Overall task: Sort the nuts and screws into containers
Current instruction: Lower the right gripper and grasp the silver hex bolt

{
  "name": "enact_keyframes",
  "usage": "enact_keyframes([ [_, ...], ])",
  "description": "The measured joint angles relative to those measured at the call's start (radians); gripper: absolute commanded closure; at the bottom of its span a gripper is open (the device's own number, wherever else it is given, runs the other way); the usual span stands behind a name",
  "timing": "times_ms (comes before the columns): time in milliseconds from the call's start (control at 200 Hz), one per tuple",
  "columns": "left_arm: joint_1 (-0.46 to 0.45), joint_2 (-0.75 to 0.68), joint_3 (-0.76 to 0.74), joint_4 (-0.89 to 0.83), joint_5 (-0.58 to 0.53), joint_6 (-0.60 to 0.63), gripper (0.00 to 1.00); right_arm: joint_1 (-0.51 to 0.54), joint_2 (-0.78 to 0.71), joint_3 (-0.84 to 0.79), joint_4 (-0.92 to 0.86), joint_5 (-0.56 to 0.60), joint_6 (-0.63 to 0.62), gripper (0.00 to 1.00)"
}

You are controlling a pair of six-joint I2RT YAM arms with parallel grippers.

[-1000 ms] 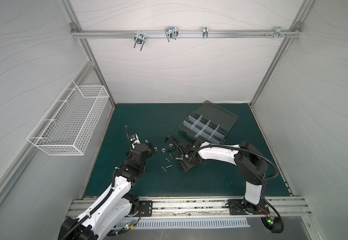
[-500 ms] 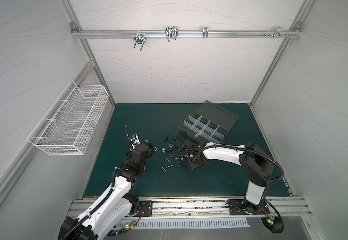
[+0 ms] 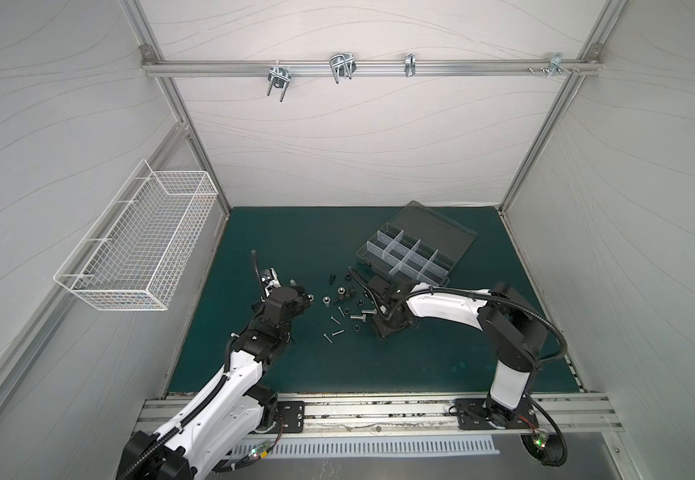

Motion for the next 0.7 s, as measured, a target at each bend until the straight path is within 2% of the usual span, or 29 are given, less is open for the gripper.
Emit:
enact_keyframes([
  [170,0.0,0.007,0.0,0.0,0.0,0.0,0.0,0.0,0.023,0.027,0.014,-0.011,0.006,0.43],
  [700,0.0,0.019,0.0,0.001,0.001,0.0,0.0,0.012,0.029,0.029,-0.011,0.027,-0.027,0.6],
])
